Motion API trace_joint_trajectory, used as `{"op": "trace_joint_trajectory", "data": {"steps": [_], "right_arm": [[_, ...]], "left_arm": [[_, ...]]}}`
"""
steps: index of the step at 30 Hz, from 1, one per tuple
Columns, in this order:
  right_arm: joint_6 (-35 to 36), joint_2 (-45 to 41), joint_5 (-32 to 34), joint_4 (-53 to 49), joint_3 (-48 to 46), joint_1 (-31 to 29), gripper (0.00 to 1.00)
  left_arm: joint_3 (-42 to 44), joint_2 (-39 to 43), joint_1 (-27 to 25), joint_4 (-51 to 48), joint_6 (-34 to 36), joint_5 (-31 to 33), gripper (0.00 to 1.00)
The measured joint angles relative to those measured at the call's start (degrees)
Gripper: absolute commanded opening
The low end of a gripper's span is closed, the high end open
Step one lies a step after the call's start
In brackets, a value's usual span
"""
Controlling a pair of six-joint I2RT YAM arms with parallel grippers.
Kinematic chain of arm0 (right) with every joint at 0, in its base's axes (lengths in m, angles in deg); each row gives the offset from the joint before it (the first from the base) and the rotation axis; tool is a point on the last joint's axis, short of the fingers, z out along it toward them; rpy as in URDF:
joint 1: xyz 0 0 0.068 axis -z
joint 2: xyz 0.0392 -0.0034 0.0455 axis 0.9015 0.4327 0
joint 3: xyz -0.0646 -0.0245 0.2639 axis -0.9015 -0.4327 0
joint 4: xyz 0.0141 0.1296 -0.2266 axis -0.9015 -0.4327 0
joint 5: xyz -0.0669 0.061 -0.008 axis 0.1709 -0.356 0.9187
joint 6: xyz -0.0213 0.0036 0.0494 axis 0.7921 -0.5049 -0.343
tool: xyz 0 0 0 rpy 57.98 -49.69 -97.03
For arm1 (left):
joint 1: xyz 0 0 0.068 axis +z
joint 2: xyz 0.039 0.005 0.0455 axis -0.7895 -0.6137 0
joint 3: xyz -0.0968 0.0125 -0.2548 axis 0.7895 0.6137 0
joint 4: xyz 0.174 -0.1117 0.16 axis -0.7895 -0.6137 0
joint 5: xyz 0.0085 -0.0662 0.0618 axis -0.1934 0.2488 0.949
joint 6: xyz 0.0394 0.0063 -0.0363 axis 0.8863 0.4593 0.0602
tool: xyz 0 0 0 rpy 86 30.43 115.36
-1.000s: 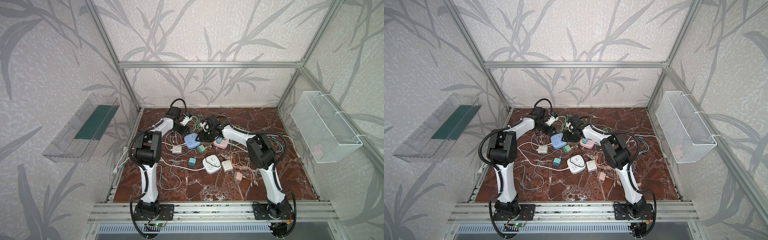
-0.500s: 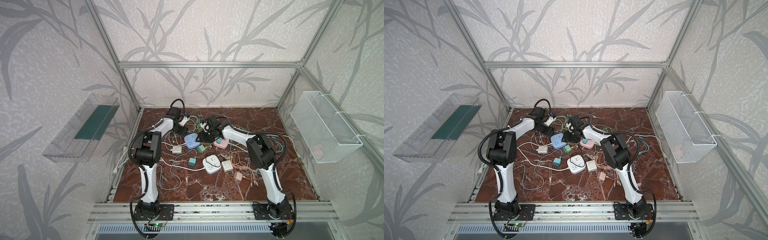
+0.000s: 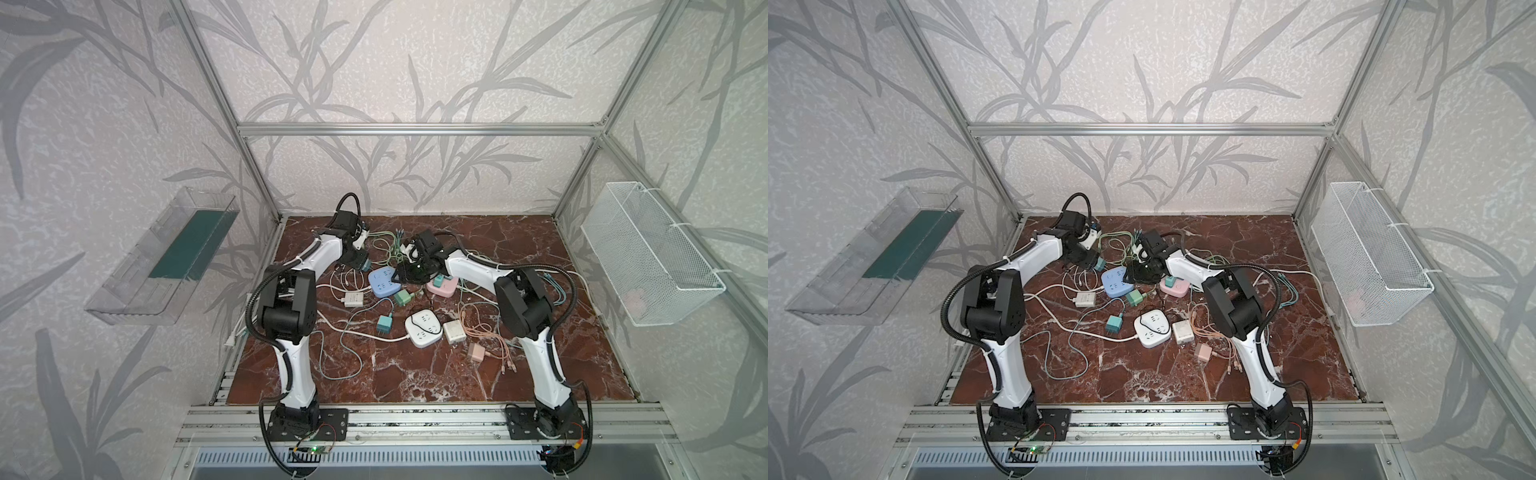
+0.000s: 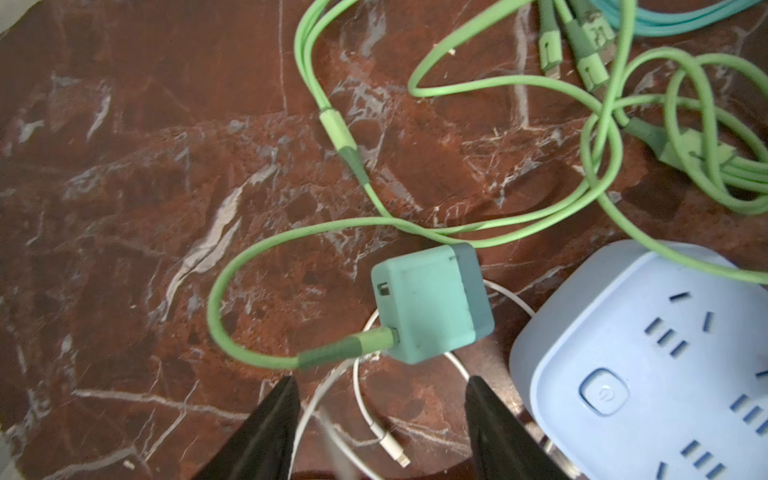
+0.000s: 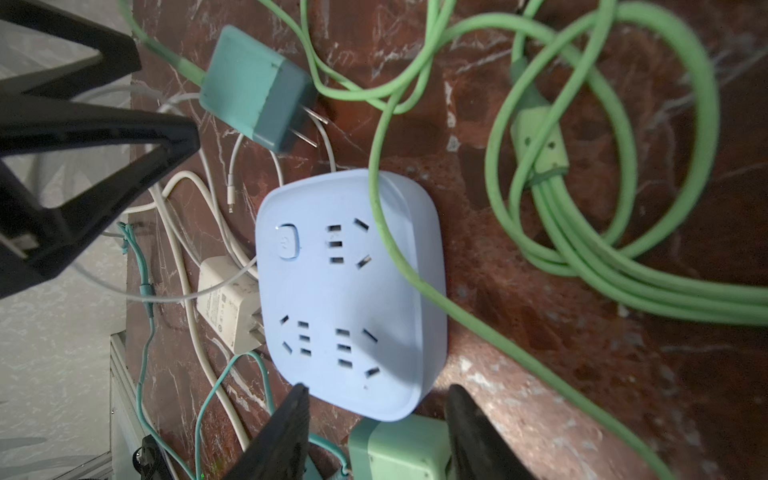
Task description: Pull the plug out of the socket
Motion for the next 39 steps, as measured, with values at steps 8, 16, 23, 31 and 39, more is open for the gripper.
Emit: {"op": "trace_joint_trajectory", "data": {"steps": [8,16,23,31,39], "right_arm": [[0.04,-3.34,-0.42,0.07,0.17,0.0,0.54],[1.11,-5.35,-0.13,0.02,0.57,0.02,0.54],[2.38,-10.32,0.72,0.52,0.04,0.68,0.58],[3.8,-18.27,2.84,4.39,-6.14,1.99,0.6],[3.8,-29.94,9.01,10.62,-20.35,6.84,0.65]], "left_arm": [[1.03,2.82,0.0,-1.42,-4.17,5.2,0.66],[3.76,7.87,-1.53,-0.7,-6.34,6.05,0.72],[5.11,12.07,-6.8,2.73,-6.6,8.0,0.77],[10.62,18.4,-9.01,7.78,-8.63,9.01,0.9],[13.44,20.92,-18.01,12.28,-9.22,10.1,0.91]]}}
